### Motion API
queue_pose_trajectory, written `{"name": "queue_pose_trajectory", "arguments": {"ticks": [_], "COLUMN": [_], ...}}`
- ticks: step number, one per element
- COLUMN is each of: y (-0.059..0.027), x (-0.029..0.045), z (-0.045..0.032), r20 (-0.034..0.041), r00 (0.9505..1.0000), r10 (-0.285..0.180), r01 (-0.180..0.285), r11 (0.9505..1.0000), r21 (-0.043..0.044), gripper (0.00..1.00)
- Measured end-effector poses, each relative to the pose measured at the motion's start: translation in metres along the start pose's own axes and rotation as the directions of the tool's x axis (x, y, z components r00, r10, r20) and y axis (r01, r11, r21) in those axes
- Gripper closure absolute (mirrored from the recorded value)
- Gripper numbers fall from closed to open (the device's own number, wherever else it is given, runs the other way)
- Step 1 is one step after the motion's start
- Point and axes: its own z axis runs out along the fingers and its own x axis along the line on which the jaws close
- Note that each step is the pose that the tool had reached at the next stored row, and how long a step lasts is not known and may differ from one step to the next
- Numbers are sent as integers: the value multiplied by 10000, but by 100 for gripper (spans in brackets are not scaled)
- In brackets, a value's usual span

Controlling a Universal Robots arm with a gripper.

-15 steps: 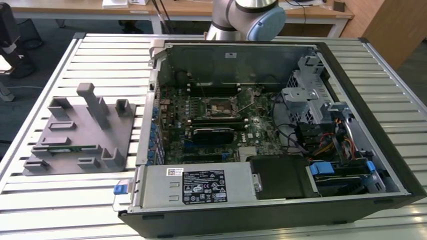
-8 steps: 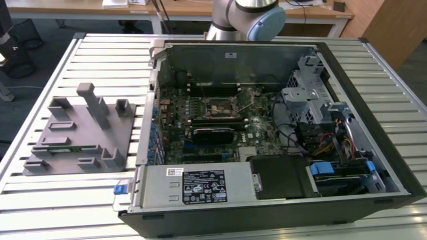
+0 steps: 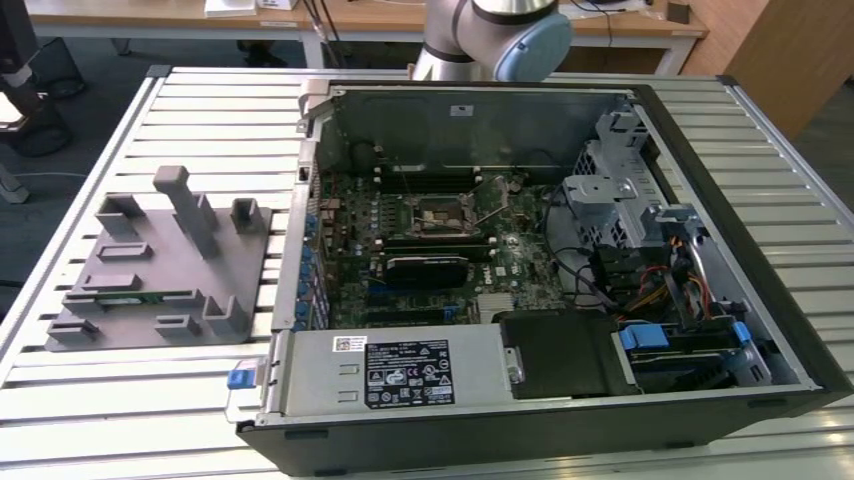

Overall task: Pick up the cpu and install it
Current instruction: 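Pick up the cpu and move it towards the insertion slot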

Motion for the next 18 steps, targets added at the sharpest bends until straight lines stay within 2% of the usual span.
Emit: {"name": "queue_pose_trajectory", "arguments": {"ticks": [10,18], "y": [4,10], "x": [-241,-528], "z": [9,20], "r20": [0,1], "r00": [10000,10000], "r10": [0,0], "r01": [0,0], "r11": [10000,10000], "r21": [0,0], "gripper": [47,47]}}
